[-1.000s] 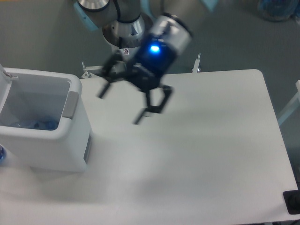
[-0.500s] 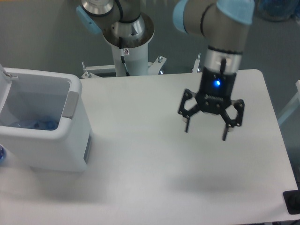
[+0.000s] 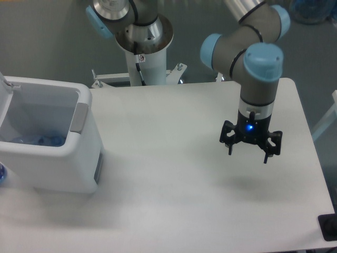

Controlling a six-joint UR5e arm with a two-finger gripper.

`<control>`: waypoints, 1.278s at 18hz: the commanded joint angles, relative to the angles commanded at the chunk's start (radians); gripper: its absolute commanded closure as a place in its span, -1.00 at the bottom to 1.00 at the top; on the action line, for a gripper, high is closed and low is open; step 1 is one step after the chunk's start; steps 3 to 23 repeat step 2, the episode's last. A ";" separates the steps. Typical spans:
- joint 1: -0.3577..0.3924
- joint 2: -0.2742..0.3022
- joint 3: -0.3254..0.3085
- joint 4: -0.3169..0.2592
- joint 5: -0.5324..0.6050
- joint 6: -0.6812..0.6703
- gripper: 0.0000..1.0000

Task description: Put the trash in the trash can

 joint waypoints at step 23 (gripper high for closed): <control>-0.005 -0.002 0.000 0.000 0.003 0.013 -1.00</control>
